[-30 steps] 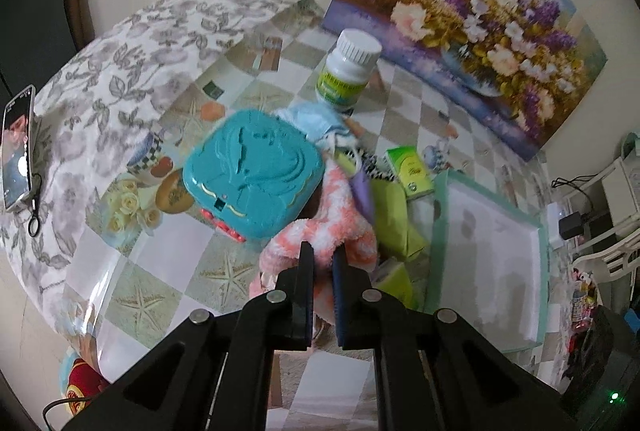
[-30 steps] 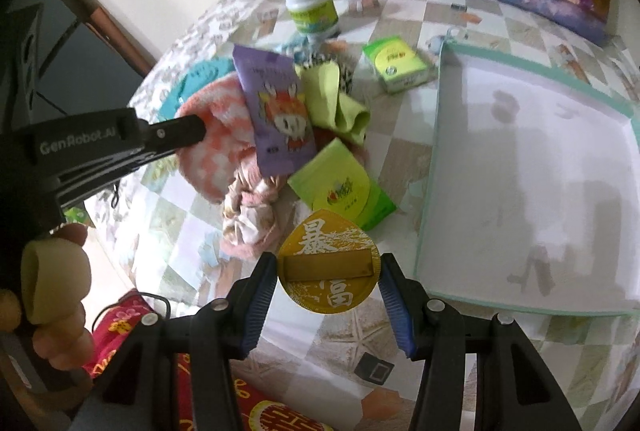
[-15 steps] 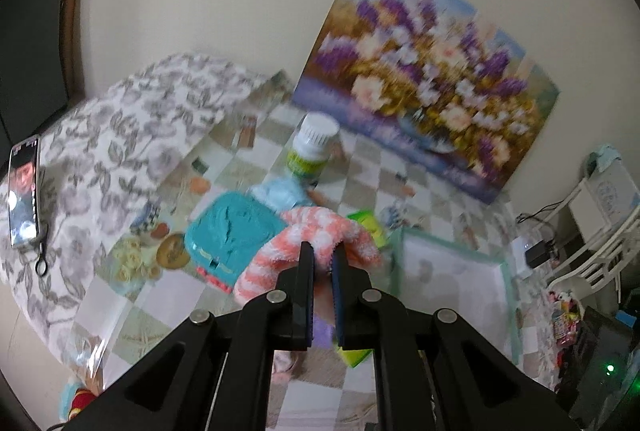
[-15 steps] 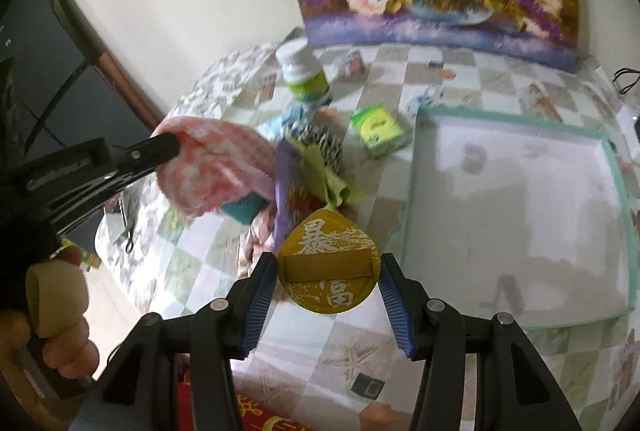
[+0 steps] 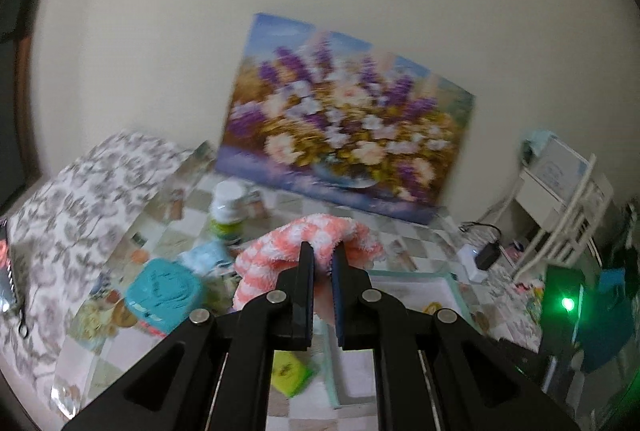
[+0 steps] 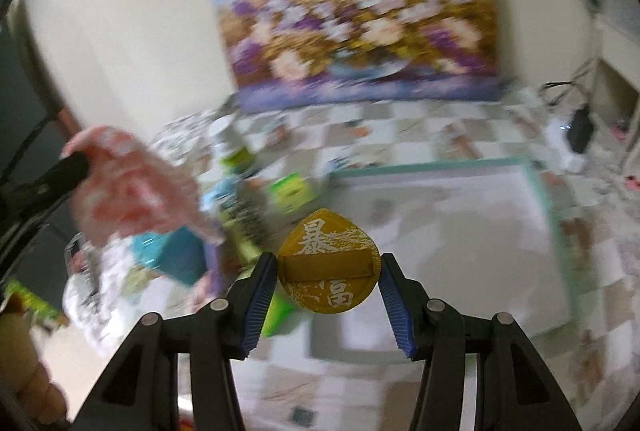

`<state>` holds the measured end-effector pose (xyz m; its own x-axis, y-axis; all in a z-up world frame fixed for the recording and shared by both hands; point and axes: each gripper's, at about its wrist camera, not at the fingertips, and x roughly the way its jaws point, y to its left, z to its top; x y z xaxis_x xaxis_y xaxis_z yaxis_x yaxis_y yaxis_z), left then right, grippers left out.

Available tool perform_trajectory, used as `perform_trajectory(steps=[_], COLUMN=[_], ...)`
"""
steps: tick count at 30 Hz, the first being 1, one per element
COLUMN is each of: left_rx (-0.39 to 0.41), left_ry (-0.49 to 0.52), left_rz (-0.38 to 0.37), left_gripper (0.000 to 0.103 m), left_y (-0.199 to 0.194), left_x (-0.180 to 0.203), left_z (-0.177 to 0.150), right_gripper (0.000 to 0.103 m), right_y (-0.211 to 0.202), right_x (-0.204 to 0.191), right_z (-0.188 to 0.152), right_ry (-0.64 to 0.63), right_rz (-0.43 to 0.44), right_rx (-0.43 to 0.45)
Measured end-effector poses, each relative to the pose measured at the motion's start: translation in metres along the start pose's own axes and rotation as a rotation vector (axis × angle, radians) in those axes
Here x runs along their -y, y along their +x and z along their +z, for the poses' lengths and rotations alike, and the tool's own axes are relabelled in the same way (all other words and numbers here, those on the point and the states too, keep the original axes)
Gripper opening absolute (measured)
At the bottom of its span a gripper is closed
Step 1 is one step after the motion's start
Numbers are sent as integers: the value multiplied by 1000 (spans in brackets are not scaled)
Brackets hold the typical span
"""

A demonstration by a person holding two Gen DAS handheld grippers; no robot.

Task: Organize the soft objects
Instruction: 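Lift the zigzag towel with the left tool and carry it over the tray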

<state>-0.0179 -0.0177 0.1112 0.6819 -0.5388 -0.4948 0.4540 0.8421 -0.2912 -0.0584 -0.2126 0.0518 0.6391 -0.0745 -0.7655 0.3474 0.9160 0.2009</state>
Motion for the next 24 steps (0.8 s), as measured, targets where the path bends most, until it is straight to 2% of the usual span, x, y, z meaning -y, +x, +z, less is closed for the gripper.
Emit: perform_trajectory(steps=[5, 12, 18, 24], left_rx=[-39, -149, -245, -365], left_ry=[96, 212, 242, 277], left_rz=[-31, -64, -71, -24], left_gripper=[8, 8, 8, 9], left_y=[12, 43, 75, 113], left_x=[40, 87, 104, 109], left_z=[-10, -38, -56, -80], right_gripper=[55, 55, 55, 55], right_y=[-8, -14, 3, 39], right_x=[50, 121, 161, 170], right_z=[6, 1, -11, -23], right_ry=[106, 257, 329, 322], right_rz=[-116, -218, -271, -275], right_rx=[36, 44, -24, -131])
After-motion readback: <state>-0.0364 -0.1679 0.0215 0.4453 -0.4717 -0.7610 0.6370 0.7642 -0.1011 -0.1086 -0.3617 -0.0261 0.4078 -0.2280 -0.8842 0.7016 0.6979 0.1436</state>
